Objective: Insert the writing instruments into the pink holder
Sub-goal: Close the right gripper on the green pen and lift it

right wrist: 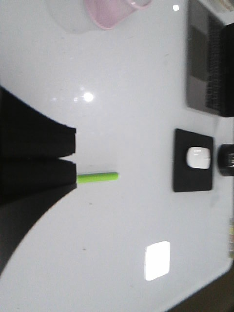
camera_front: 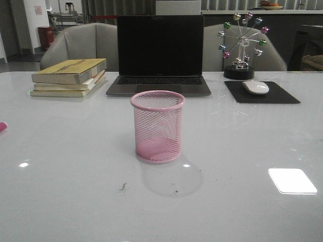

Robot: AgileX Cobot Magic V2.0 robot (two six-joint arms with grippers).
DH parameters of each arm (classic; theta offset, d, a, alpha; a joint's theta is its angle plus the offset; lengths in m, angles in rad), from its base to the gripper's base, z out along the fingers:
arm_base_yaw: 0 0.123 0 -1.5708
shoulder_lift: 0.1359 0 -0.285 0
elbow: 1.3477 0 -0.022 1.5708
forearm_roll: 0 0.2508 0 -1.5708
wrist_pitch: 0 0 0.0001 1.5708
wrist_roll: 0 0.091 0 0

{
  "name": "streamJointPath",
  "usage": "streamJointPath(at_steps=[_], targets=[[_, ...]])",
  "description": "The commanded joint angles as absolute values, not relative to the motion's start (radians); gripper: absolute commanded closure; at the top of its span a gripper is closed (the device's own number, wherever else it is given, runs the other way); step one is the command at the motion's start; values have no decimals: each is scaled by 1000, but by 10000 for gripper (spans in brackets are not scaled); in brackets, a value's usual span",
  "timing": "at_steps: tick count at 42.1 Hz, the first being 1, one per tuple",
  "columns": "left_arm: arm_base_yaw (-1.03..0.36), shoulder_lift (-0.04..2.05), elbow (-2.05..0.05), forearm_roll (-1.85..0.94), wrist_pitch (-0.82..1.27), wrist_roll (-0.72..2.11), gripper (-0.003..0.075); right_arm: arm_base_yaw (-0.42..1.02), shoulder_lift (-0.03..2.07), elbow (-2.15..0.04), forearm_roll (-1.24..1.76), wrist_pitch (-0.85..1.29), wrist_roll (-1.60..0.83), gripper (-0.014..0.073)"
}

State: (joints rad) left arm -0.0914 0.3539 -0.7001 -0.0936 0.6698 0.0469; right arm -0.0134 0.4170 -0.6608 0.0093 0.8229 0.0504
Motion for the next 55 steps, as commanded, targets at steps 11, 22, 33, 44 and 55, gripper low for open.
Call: streamJointPath(at_steps=[11,22,33,44,55], targets=[[-93,458,-630,-110,602,41,599,-21,537,-586,10,785,46,525],[-93,529,-629,-110,572,82,146,-22,623,-587,10,766,46,99],[-253,573,-629,-131,550,112,191,-34,837,-689,8,757,47,74],[-488,579,-629,-131,536,120,194,-115,1159,-848,11,753,46,74],[-586,579,-629,-131,526,120,194,-124,1503,-1034,11,778,26,74]])
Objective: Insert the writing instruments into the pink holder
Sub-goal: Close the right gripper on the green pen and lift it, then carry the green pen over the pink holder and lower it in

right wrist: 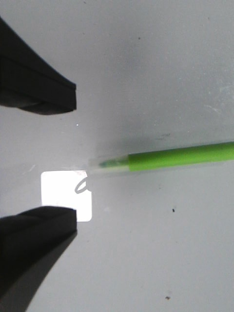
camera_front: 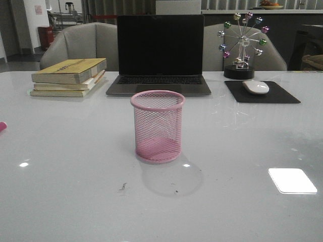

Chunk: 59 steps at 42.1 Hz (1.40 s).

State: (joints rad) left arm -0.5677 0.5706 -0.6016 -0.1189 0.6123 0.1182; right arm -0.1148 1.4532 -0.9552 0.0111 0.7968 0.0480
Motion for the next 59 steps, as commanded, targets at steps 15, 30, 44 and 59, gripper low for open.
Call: streamJointPath(at_steps=[15,30,44,59], targets=[[-586,579,-629,-131,524,120,194,-124,1754,-1224,14,763,-10,74],[-586,579,-629,-131,524,120,194,-124,1887,-1335,33,763,-48,74],[-586,579,-629,-131,524,120,194,-127,1925,-1353,46,730,-56,74],[-586,579,-629,-131,524,120,194,-133,1944,-1353,71,739,-67,148]])
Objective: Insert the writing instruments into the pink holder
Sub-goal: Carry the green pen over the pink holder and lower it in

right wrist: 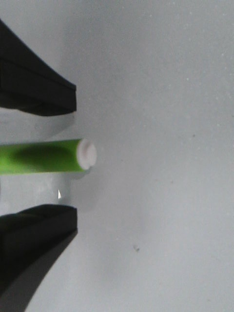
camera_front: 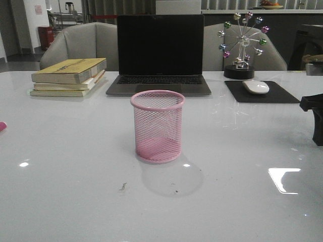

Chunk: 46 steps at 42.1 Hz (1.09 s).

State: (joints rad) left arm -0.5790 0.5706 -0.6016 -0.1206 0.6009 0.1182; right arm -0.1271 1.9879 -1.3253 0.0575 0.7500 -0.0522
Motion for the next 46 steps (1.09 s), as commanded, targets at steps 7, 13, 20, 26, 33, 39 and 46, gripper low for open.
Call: streamJointPath(at_steps=[7,13,20,26,33,39,46], targets=[[-586,579,-629,-131,524,120,194,-133,1948,-1353,71,753,-67,298],[-586,579,-629,-131,524,120,194,-133,1942,-1353,71,763,-67,400],[-586,579,-629,-131,524,120,193,-127,1892,-1352,76,760,-67,420],[-586,579,-629,-131,524,120,194,-92,1762,-1302,118,663,-67,420],[-586,579,-629,-131,524,120,194,28,1542,-1140,166,367,-68,420],[-586,579,-629,-131,524,120,194,181,1381,-995,177,71,-68,420],[-586,579,-629,-131,524,120,194,384,1321,-910,176,-222,-67,420]])
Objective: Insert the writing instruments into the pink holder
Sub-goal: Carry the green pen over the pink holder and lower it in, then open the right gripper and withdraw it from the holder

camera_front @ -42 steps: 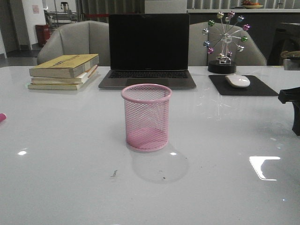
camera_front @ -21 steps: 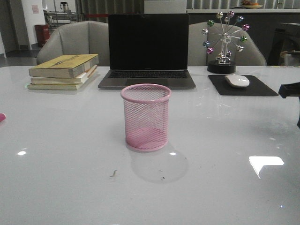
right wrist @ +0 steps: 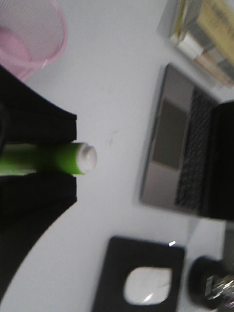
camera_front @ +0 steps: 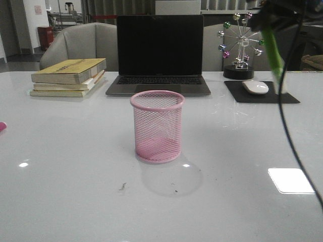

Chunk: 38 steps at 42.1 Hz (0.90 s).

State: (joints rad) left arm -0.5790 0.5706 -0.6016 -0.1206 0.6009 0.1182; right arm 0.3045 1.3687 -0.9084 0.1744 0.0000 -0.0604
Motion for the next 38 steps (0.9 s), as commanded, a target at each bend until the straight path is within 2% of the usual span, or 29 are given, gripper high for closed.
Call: streamJointPath(at_steps=[1,8,17,27,30,38], targets=[[-586,579,-629,-131,524,120,194,409,1325,-907,176,-265,-67,420],[-586,579,-629,-131,524,120,194,568,1392,-904,134,-529,-67,420],[-586,579,-629,-131,524,120,194,619,1572,-904,107,-824,-67,420],[-586,579,-629,-131,524,120,194,619,1740,-904,105,-852,-56,414],[-586,579,-629,-131,524,120,194,621,1762,-904,105,-824,-51,373],[-586,579,-629,-131,524,120,194,630,1762,-904,105,-805,-51,172]])
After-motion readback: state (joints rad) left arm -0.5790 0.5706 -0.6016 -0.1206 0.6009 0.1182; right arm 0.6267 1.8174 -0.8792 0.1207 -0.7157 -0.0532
